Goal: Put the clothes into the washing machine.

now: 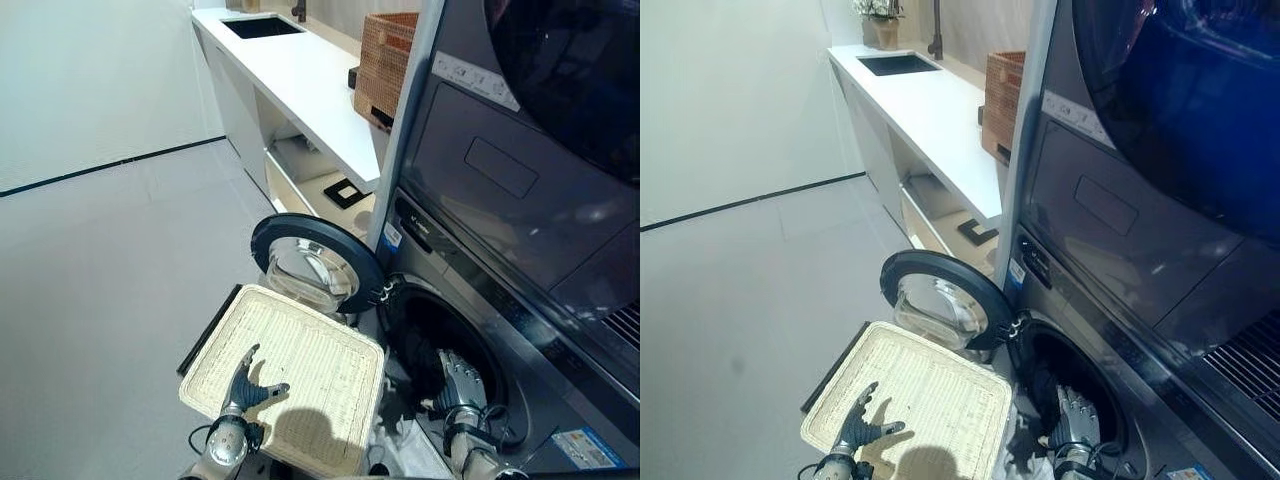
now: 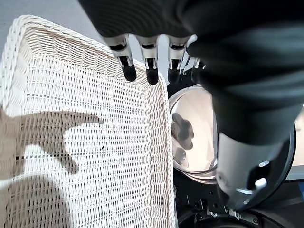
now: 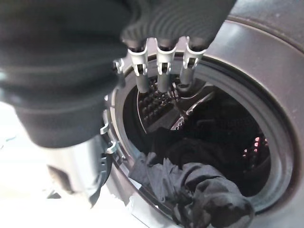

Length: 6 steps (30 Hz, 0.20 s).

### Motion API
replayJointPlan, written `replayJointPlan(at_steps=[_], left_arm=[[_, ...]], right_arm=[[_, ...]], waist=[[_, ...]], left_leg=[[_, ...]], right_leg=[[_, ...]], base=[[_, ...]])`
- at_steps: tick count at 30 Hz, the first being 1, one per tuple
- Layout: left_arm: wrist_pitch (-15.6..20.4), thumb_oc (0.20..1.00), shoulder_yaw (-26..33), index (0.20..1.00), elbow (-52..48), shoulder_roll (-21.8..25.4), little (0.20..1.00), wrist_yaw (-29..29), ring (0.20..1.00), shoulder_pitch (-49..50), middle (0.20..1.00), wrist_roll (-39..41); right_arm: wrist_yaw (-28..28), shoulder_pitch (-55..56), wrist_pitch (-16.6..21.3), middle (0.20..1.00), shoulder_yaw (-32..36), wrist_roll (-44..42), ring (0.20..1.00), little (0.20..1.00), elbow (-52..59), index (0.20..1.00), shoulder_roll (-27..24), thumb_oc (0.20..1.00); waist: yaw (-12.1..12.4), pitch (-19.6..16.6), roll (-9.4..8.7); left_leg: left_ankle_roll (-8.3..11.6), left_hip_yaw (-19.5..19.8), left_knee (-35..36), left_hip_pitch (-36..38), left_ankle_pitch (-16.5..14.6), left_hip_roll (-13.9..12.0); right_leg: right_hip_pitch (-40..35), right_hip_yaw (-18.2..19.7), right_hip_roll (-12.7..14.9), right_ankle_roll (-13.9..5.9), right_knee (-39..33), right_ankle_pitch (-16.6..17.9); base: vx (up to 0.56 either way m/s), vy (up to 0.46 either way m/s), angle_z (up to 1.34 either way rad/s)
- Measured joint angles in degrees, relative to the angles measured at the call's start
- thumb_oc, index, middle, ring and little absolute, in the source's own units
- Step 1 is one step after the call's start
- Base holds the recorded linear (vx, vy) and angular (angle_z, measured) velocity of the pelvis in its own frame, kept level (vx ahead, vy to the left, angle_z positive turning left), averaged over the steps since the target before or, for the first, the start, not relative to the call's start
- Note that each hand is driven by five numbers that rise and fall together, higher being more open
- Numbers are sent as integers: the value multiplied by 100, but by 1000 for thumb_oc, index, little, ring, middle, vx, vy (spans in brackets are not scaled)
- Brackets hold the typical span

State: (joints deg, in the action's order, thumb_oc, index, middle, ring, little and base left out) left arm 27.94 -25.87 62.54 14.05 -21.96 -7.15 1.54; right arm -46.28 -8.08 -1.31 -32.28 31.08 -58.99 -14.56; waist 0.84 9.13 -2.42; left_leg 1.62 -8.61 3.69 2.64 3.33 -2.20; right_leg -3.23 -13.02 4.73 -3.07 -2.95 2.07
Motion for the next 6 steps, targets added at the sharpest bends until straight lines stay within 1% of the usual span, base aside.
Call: replayJointPlan(at_steps=[4, 6], left_arm=[[14, 1000, -99, 1000, 11, -110, 1000, 182, 1000, 6, 1000, -168], [14, 1000, -99, 1000, 11, -110, 1000, 182, 1000, 6, 1000, -168]], right_arm=[[32, -11, 1, 1000, -23, 142, 1000, 1000, -11, 1000, 27, 1000], [32, -11, 1, 1000, -23, 142, 1000, 1000, -11, 1000, 27, 1000]], waist=[[-2, -111, 42], [-2, -111, 42]], left_leg=[[30, 10, 9, 7, 2, -35], [30, 10, 9, 7, 2, -35]], right_leg=[[-49, -6, -49, -1, -83, 10], [-49, -6, -49, -1, -83, 10]], base=[[20, -4, 0], [0, 0, 0]])
